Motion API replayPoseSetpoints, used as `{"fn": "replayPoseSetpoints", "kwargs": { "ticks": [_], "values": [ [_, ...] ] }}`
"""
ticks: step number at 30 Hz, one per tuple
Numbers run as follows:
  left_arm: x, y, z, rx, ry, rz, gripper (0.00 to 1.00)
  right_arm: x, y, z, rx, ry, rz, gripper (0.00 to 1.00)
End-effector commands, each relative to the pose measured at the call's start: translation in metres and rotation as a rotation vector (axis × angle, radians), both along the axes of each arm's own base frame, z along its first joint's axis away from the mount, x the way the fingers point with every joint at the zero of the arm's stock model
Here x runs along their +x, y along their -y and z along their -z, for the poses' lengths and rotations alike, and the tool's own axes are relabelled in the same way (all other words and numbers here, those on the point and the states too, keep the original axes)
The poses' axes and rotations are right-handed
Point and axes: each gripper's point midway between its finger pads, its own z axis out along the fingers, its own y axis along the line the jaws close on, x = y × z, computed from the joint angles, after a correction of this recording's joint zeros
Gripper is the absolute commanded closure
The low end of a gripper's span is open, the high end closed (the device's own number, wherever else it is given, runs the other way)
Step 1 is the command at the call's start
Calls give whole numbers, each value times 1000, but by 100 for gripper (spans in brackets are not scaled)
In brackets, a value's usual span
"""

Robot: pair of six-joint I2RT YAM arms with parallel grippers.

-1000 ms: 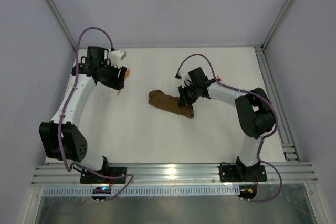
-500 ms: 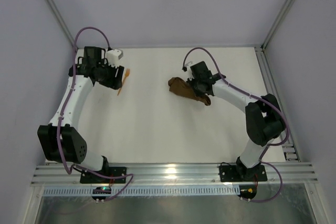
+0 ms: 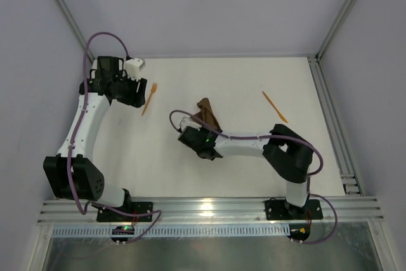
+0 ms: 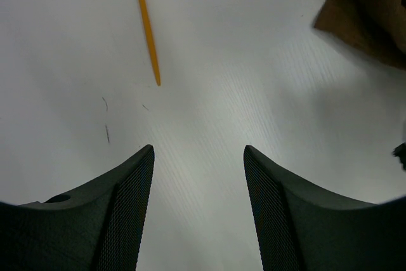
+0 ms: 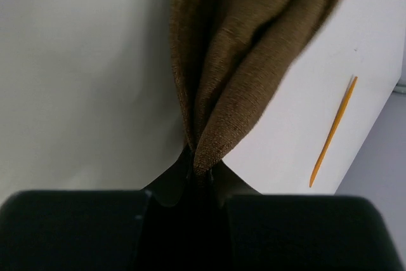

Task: Fold the napkin into a case and place the utensils inside
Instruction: Turn over the smaller rectangle-folded napkin at the center of the board.

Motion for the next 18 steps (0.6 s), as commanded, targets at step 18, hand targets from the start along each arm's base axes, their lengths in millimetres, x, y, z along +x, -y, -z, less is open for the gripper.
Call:
{"fn": "replayPoseSetpoints", "kwargs": {
  "ticks": [18],
  "values": [
    [4,78,26,-70,-94,182,40,-90,-48,87,-87,-25,-253,82]
  ]
}}
